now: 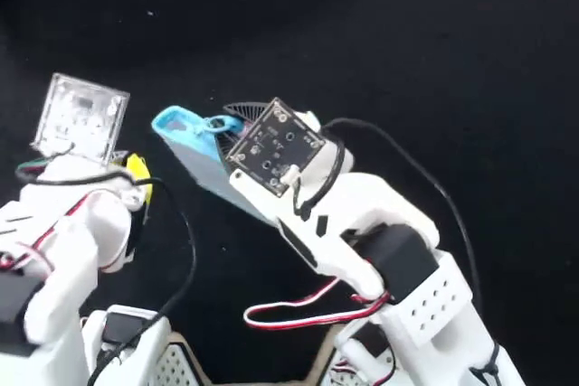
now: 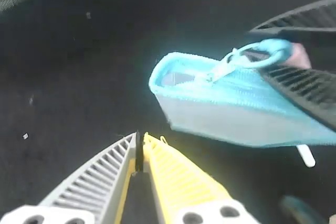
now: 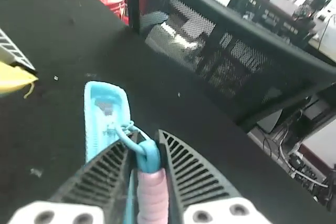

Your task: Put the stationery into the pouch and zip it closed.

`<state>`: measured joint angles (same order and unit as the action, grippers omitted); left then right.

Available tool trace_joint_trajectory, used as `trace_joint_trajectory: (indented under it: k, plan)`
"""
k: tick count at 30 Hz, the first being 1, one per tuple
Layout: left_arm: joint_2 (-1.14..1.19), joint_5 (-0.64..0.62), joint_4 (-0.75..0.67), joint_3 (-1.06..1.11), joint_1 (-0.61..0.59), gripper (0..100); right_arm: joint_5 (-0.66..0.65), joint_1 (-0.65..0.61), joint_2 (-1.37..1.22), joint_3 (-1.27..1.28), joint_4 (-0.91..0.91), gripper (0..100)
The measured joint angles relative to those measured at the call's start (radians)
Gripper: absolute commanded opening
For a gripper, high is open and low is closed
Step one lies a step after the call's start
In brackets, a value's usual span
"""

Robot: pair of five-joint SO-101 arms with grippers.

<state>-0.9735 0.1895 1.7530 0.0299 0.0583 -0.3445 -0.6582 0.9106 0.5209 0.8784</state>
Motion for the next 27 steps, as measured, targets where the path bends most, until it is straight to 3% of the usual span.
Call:
trace_joint_trajectory:
  k: [5, 10, 17, 27]
  plan:
    - [0.006, 0.000, 0.000, 0.054, -0.003, 4, 0.000, 0.000, 0.032, 0.000, 0.058, 1.0]
    - [0.005, 0.011, 0.000, 0.000, -0.003, 20, 0.000, 0.006, 0.068, 0.046, 0.063, 1.0]
    - [-0.005, 0.017, 0.000, -0.173, -0.003, 21, 0.003, 0.006, 0.072, 0.068, 0.063, 1.0]
    - [0.063, 0.130, -0.068, -0.127, -0.003, 21, 0.003, 0.006, 0.077, 0.068, 0.063, 1.0]
